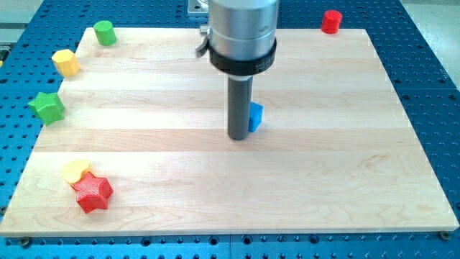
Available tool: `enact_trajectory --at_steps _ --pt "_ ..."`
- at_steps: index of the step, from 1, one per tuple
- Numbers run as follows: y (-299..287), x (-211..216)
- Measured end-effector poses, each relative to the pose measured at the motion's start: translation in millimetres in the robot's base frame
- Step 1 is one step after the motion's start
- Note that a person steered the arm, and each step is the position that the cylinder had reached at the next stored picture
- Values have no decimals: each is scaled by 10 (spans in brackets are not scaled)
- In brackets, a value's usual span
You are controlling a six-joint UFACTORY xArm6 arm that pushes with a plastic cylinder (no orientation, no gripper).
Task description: Move the cube to the center right of the board
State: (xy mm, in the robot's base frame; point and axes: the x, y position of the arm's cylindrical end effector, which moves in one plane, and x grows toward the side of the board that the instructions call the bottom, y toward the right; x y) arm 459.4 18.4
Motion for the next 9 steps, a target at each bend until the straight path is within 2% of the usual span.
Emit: enact_trajectory --at_steps 1,2,3,4,5,7,9 --pt "-280 -141" --pt "-324 -167" --pt "461 -279" --pt "826 -359" --pt "497 -442" --pt "1656 -585" --pt "1424 -585"
